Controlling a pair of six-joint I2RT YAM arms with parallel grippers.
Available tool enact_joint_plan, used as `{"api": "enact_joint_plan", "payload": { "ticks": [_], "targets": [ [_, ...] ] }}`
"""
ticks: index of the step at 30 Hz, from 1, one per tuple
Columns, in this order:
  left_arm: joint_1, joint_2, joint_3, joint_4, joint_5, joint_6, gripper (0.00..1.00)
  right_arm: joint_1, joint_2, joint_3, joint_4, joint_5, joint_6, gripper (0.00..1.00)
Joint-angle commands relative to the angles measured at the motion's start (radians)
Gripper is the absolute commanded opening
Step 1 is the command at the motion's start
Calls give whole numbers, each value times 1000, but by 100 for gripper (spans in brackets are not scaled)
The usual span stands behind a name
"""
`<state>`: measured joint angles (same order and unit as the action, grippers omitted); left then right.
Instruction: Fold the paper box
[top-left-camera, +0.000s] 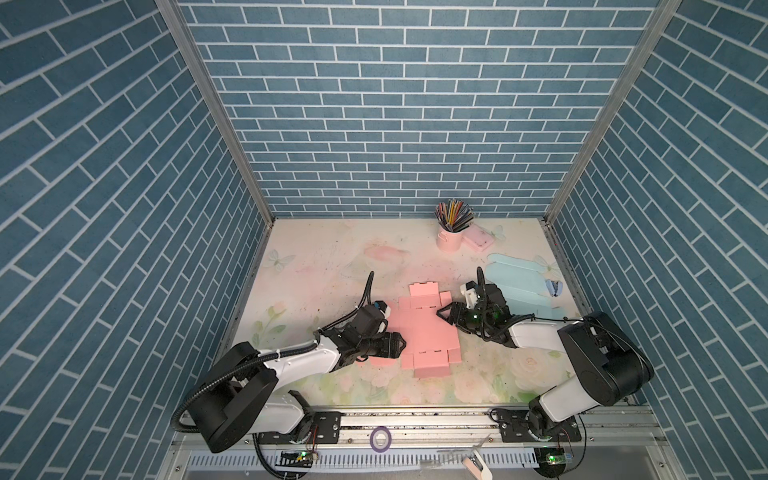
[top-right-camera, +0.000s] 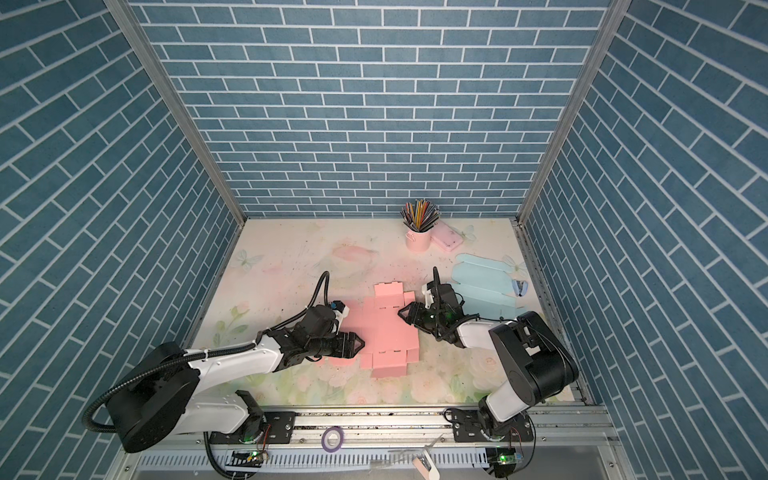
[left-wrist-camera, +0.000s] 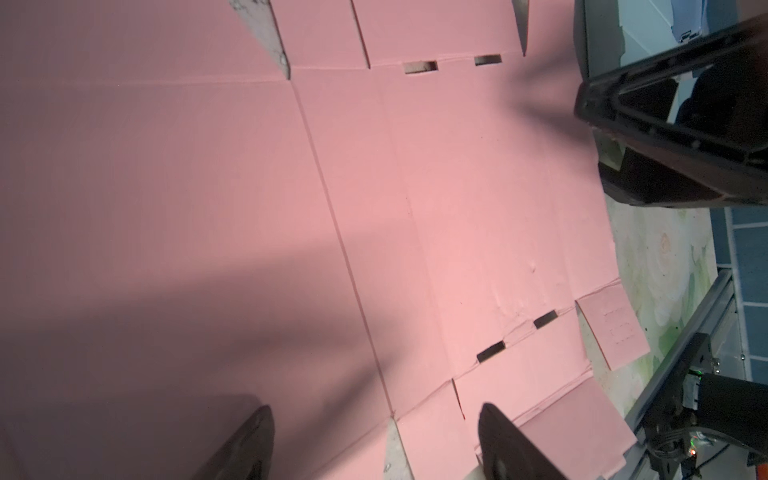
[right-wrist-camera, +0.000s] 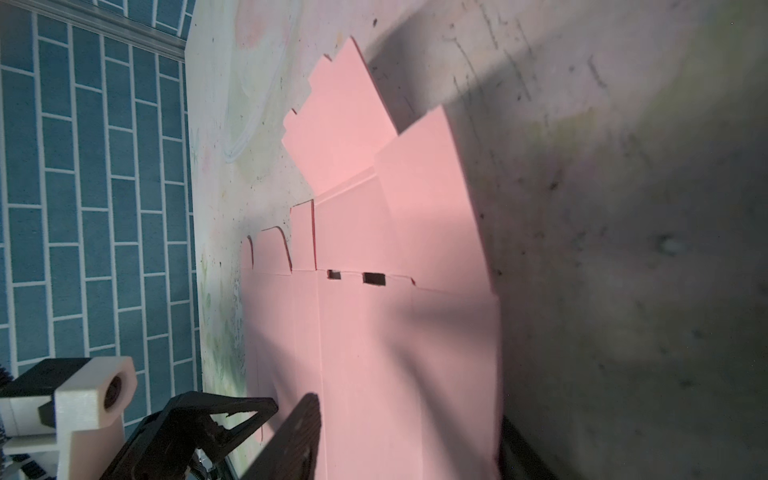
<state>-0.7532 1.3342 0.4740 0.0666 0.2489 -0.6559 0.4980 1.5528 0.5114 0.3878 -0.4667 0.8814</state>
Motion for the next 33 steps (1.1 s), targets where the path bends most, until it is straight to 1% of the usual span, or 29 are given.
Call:
{"api": "enact_joint_plan", "payload": {
  "ticks": [1,4,9,23,33],
  "targets": [
    [-3,16,-26,-4,-57,-31,78,-4,-17,-24,-46,13,-27,58],
    [-3,32,-35,25,-51,-38,78,-5,-31,-51,-38,14,-22,56],
    [-5,12,-61,43,-57,-43,78,-6,-76,-87,-21,17,2,47],
    [-15,1,-113,112,-56,-62,78,-6,-144,-129,-40,34,-1,21],
    [-24,-20,-112,100,-64,-61,78,-3,-171,-145,-47,46,-5,18]
  ]
}}
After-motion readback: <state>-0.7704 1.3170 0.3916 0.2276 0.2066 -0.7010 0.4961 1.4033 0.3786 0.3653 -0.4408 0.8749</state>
